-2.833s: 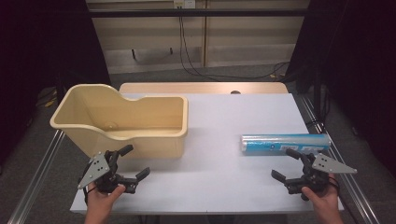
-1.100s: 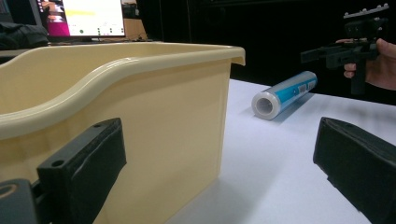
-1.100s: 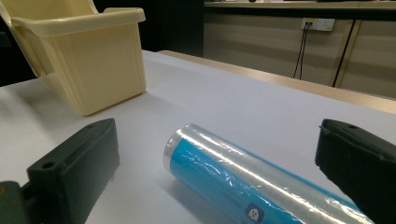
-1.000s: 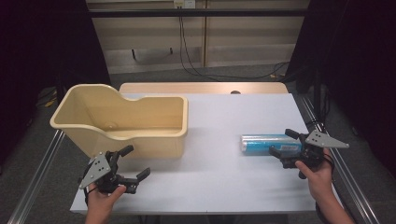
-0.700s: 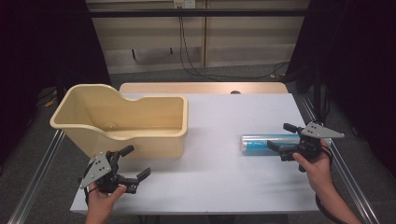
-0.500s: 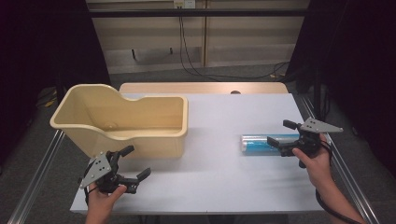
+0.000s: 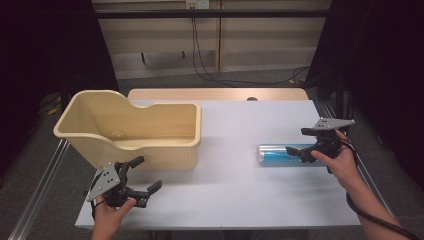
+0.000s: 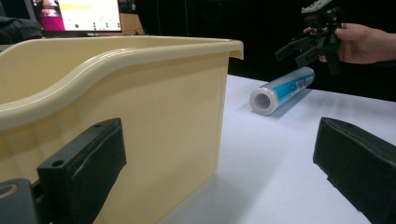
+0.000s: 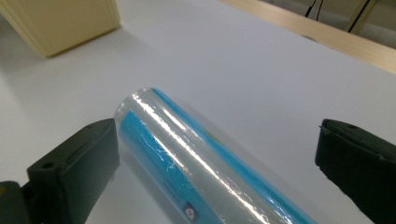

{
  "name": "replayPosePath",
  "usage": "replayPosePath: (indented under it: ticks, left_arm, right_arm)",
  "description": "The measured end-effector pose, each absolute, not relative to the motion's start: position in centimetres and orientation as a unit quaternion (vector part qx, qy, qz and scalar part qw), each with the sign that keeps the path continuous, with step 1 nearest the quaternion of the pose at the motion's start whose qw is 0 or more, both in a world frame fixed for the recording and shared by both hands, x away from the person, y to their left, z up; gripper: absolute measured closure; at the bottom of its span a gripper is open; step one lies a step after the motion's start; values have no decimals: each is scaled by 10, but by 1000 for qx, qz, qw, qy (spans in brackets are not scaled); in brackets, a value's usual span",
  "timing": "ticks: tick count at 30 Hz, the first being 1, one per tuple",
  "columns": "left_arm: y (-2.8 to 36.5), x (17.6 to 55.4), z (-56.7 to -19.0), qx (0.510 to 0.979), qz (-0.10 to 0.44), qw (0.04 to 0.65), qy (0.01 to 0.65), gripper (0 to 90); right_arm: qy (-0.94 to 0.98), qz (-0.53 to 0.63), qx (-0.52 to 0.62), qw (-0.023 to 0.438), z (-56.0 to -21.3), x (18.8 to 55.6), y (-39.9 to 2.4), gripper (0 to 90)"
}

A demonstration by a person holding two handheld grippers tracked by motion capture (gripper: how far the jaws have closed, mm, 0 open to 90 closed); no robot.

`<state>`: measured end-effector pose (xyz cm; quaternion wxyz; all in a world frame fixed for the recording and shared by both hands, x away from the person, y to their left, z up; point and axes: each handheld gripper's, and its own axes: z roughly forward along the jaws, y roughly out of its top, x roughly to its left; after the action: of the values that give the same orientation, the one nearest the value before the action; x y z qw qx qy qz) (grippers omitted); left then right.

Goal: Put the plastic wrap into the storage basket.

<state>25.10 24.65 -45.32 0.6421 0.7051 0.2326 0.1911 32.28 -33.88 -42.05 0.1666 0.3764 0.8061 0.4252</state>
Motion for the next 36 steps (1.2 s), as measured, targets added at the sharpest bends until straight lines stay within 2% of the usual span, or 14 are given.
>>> replayPosePath:
  ticks: [19, 36]
  left_arm:
    - [247, 251, -454, 709, 188, 639, 233, 23]
    - [246, 251, -455, 709, 185, 639, 233, 24]
  right_arm:
    - [906, 236, 344, 77, -421, 353, -342, 0]
    - [940, 129, 314, 41, -433, 365, -336, 0]
